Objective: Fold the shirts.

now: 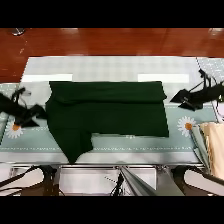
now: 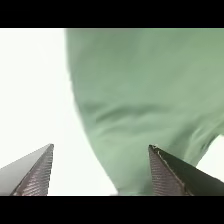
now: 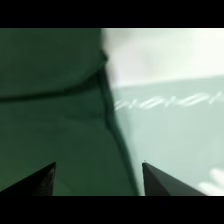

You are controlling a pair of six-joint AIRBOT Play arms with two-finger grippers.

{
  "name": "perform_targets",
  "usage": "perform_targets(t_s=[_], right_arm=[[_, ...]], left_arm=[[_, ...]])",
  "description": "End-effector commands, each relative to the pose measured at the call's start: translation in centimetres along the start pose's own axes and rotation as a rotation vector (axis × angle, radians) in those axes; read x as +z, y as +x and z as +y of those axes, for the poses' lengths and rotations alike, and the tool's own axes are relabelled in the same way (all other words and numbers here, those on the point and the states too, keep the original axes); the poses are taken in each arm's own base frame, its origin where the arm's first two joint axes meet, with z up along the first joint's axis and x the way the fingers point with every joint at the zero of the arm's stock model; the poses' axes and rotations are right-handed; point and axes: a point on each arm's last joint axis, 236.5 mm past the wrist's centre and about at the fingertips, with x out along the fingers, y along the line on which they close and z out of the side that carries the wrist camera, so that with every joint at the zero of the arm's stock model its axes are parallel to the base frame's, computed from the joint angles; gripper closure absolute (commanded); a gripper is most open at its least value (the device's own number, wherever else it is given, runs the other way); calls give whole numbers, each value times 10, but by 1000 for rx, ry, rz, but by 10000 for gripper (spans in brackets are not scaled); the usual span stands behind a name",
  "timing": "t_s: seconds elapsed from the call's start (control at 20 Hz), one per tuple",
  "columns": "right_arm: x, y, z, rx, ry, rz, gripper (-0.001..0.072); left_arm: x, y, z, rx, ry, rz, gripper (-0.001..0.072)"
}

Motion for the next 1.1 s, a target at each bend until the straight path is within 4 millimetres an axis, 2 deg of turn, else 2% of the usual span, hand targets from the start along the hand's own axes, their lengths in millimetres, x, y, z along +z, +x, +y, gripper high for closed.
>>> perform_targets(t_s=[0.0, 0.1, 0.15, 0.3, 0.4, 0.45, 0.5, 0.55, 0.6, 0.65, 0.7, 0.75, 0.85, 0.95, 1.05], right_arm=[[-49, 19, 23, 95, 17, -58, 94], [-72, 29, 33, 96, -26, -24, 94], [-77, 33, 38, 96, -41, -15, 94], [-75, 39, 52, 108, -35, -34, 94], [-70, 36, 56, 131, -14, -49, 94], [-61, 31, 45, 97, -19, -74, 94], [-46, 20, 16, 12, -5, -115, 94], [-35, 7, -20, -88, 61, -148, 94], [-39, -3, -51, -162, 134, -140, 94], [-56, -9, -74, -210, 201, -81, 94], [-79, -9, -81, -212, 252, -3, 94], [-102, -6, -80, -199, 268, 83, 94], [-133, 6, -68, -156, 239, 198, 94], [-145, 17, -55, -129, 192, 241, 94], [-148, 27, -45, -127, 141, 266, 94]], left_arm=[[-37, 33, 2, -150, -76, -23, 2], [-45, 44, -17, -265, -77, -23, 2], [-44, 48, -28, -312, -72, -34, 2], [-39, 64, -50, -381, -81, -81, 2], [-44, 75, -60, -373, -48, -74, 2], [-47, 79, -63, -363, -26, -63, 3], [-48, 81, -66, -354, -7, -59, 5], [-48, 82, -68, -351, 2, -60, 45], [-49, 82, -69, -352, 15, -59, 399], [-49, 80, -70, -359, 32, -60, 657], [-49, 80, -71, -361, 42, -62, 668], [-49, 80, -71, -361, 48, -64, 668], [-49, 80, -71, -361, 47, -64, 668], [-49, 80, -72, -363, 46, -64, 668], [-49, 80, -72, -364, 45, -65, 668]])
